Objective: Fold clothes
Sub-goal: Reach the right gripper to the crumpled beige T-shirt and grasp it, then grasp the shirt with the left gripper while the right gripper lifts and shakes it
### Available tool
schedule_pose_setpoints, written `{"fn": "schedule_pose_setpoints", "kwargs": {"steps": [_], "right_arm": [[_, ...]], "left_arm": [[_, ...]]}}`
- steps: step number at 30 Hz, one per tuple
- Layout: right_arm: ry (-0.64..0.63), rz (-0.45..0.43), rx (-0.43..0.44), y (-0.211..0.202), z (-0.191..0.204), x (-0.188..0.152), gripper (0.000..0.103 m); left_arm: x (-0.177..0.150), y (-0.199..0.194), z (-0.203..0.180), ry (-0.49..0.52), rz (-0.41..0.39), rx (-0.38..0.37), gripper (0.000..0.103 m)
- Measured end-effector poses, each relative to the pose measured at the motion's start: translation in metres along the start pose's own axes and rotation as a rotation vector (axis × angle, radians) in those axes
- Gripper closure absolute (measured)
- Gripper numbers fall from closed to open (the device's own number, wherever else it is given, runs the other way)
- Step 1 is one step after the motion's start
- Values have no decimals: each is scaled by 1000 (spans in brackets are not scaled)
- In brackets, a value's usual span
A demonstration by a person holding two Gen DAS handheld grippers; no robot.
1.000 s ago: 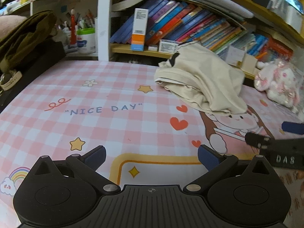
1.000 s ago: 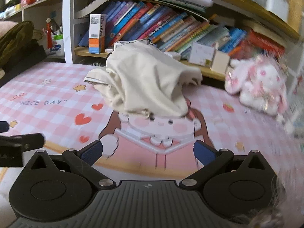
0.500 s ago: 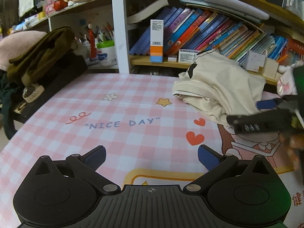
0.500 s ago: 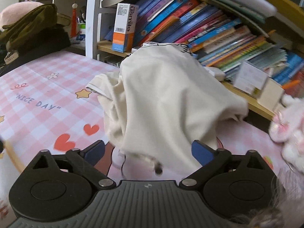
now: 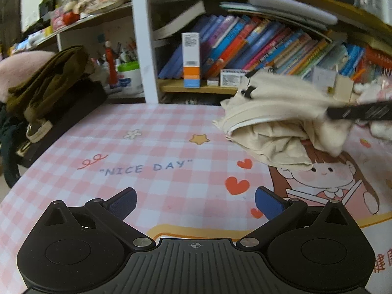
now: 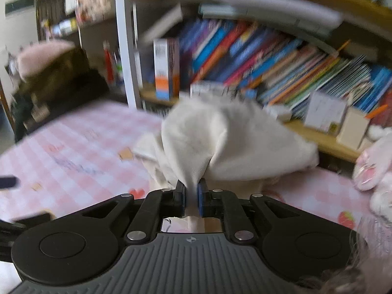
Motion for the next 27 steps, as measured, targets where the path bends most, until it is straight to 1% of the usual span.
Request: {"fn": "schedule_pose_setpoints", "kwargs": {"steps": [2, 5, 10, 13, 17, 20, 21, 22, 23, 24, 26, 27], "right_arm": [[18, -36, -19, -24, -6, 4, 94], [59, -69, -47, -54, -18, 5, 94], [103, -93, -83, -93, -26, -2, 94], [136, -87, -106, -107, -31, -9, 94], [159, -63, -144, -122, -35, -21, 94], [162, -63, -167, -132, -34, -24, 94], [159, -66, -171, -135, -32, -23, 94], [158, -70, -171, -137, -31, -21, 94], [155, -72, -172, -139, -30, -19, 94], [149, -69, -179, -138, -29, -16, 94], [134, -56, -202, -138, -28, -15, 94], [130, -51, -211, -139, -29, -14, 94]], "left_arm": [[0, 1, -8, 28, -14, -3, 0], [2, 1, -25, 70, -39, -39, 0], [4, 3, -55, 153, -79, -75, 0], [5, 5, -67, 181, -95, -100, 3], [7, 9, -78, 198, -102, -148, 3], [-1, 18, -99, 272, -82, -189, 6], [-6, 23, -106, 305, -79, -191, 11], [-10, 29, -111, 329, -76, -184, 19], [-10, 33, -110, 324, -73, -175, 26], [-8, 37, -108, 307, -71, -166, 40], [-4, 44, -102, 272, -65, -149, 54], [1, 44, -97, 240, -71, -151, 73]]}}
Point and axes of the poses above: each gripper's, at about its wrist camera, not at the fingertips, and y roughly the way its jaws point, z to its left, x to its top, the point moved 9 cm from there along y, roughly the way its jaws point, and after that the axes turned 11 degrees about -y, right-handed, at the moved point
